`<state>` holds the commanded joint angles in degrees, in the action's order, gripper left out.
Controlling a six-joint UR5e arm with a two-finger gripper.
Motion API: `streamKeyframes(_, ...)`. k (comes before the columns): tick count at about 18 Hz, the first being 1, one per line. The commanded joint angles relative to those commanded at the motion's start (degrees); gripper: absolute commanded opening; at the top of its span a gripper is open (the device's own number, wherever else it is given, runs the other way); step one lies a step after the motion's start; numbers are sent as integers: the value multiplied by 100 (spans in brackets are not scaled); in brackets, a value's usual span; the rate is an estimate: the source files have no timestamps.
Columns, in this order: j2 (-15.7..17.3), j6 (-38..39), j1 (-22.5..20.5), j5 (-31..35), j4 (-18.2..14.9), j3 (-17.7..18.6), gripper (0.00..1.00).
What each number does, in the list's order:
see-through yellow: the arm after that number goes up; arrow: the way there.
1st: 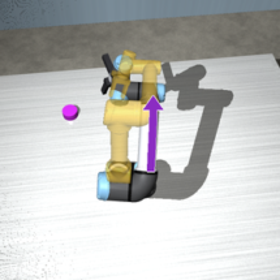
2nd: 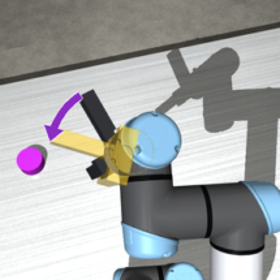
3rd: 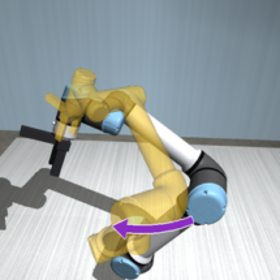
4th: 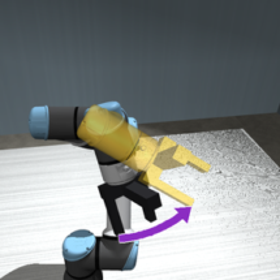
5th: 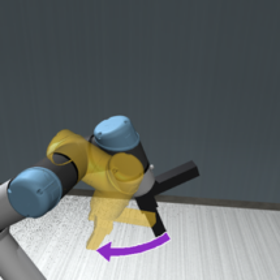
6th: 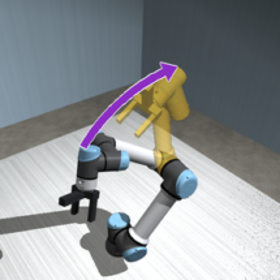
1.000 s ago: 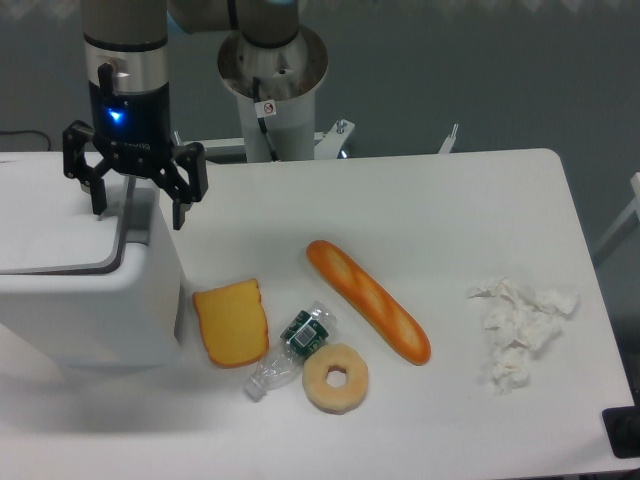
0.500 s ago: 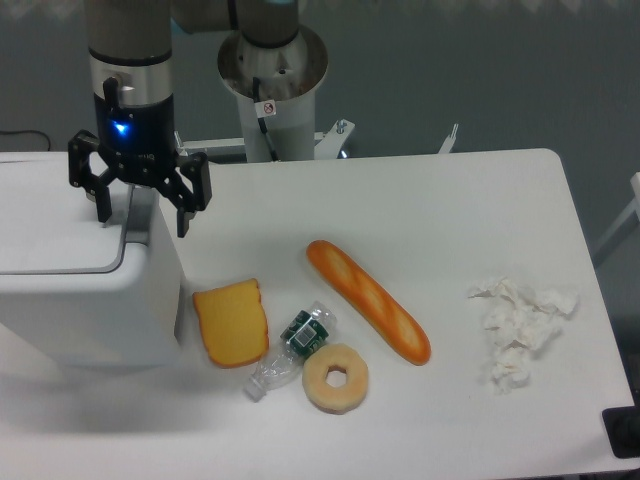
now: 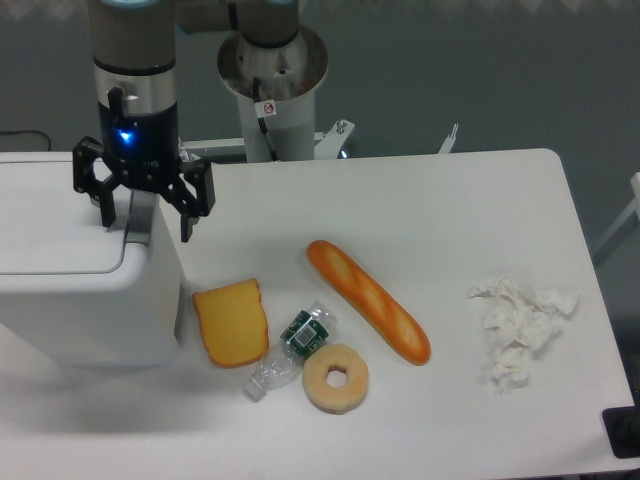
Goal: Close the trash can
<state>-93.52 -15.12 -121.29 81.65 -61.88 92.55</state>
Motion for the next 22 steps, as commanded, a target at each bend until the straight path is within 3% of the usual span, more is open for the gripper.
streamKeyframes(12,88,-17,-184,0,-9,-167,100)
streamKeyframes(16,141,-429,-877,0,-9,-123,100)
streamKeyframes(22,27,-1606,-2327,-17,-26,-97,100)
